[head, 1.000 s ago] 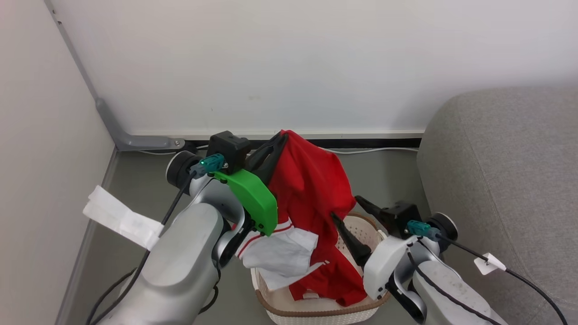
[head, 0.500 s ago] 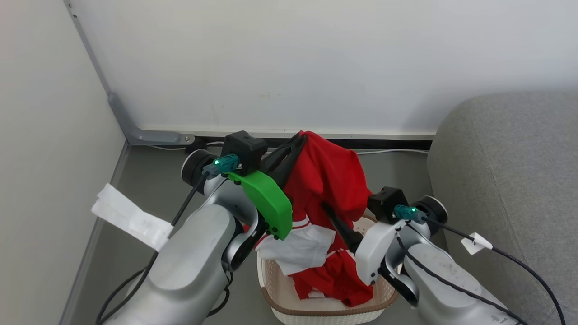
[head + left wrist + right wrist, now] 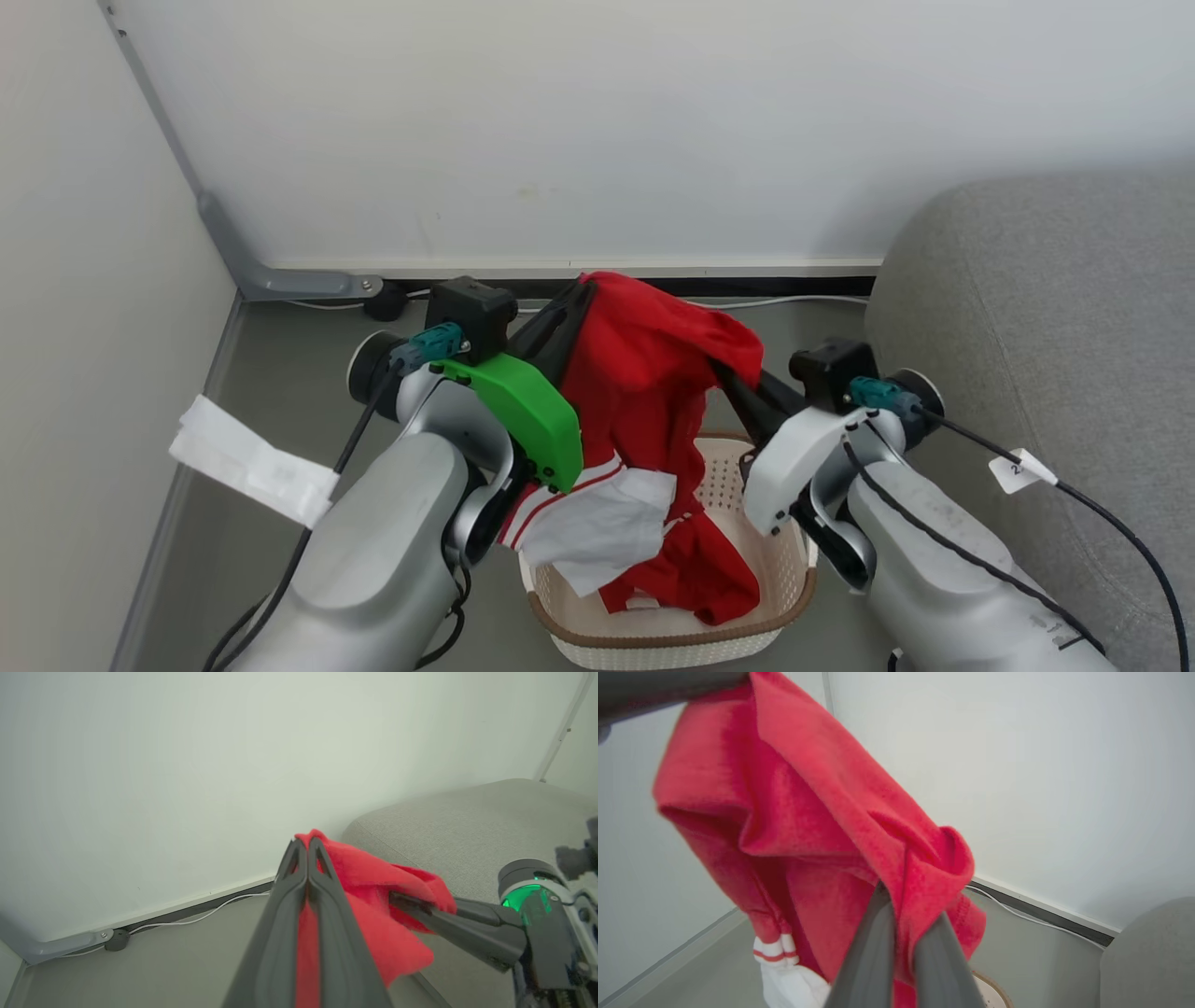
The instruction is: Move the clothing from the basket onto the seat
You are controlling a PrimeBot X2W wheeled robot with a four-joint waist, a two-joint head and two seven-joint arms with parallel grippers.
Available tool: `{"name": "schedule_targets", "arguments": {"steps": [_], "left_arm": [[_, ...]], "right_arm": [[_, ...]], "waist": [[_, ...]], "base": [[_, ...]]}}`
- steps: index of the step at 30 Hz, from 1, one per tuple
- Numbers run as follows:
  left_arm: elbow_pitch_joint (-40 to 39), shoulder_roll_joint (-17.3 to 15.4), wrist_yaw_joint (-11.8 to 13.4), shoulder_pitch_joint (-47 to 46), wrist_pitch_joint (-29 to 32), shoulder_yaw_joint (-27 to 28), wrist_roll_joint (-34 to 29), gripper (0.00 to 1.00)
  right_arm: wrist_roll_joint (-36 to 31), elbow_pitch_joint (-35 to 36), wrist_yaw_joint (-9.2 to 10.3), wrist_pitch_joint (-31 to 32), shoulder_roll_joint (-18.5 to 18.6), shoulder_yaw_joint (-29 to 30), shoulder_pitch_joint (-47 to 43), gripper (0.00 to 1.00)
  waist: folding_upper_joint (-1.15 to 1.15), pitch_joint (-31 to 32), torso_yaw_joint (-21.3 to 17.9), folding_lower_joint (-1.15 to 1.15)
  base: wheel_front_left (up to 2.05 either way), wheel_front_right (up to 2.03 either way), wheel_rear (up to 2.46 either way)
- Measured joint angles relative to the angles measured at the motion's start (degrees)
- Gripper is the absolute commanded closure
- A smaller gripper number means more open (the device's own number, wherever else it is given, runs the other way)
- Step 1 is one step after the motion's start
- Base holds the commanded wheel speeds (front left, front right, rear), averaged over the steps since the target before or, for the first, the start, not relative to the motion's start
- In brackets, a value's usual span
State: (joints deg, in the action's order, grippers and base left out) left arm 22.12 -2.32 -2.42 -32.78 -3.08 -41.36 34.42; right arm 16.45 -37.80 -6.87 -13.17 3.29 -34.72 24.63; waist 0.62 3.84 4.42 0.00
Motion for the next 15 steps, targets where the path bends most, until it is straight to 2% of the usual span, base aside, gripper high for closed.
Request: {"name": "schedule_targets", "arguments": {"steps": [1, 2, 3, 5, 6, 10, 15], "left_arm": [[0.11, -0.08, 0.14, 0.49, -0.04, 0.33, 0.23, 1.0], [0.23, -0.2, 0.46, 0.99, -0.1, 0.65, 0.3, 0.6], [0.38, -0.41, 0.52, 1.44, -0.46, 0.89, 0.43, 0.31], [0.66, -0.9, 0.77, 2.24, -0.62, 1.22, 0.63, 0.19], [0.77, -1.11, 0.92, 2.64, -0.85, 1.38, 0.66, 0.0], [0.85, -1.62, 1.01, 3.84, -2.12, 2.09, 0.71, 0.0], [0.53, -1.79, 1.01, 5.59, -3.91, 1.96, 0.73, 0.0]], "right_arm": [[0.42, 0.18, 0.26, -0.11, 0.0, 0.57, 0.19, 1.0], [0.71, 0.37, 0.42, -0.47, 0.01, 1.09, 0.42, 1.0], [0.78, 0.67, 0.52, -0.48, 0.03, 1.77, 0.75, 1.0], [0.77, 1.38, 1.0, -0.53, 0.02, 3.12, 1.49, 1.0], [0.78, 1.8, 1.09, -0.69, 0.04, 3.74, 1.97, 1.0], [0.76, 4.31, 2.09, -1.01, 0.78, 5.66, 3.38, 1.0], [0.64, 8.79, 3.47, -1.1, 3.59, 8.37, 4.0, 1.0]], "waist": [[0.0, -0.06, -0.29, 0.0], [0.0, -0.12, -0.58, 0.0], [0.0, -0.18, -0.9, 0.0], [0.0, -0.27, -1.57, 0.0], [0.0, -0.32, -1.93, 0.0], [0.0, -0.38, -3.44, 0.0], [0.0, -0.22, -5.81, 0.0]], "base": [[0.0, 0.0, 0.0], [0.0, 0.0, 0.0], [0.0, 0.0, 0.0], [0.0, 0.0, 0.0], [0.0, 0.0, 0.0], [0.0, 0.0, 0.0], [0.0, 0.0, 0.0]]}}
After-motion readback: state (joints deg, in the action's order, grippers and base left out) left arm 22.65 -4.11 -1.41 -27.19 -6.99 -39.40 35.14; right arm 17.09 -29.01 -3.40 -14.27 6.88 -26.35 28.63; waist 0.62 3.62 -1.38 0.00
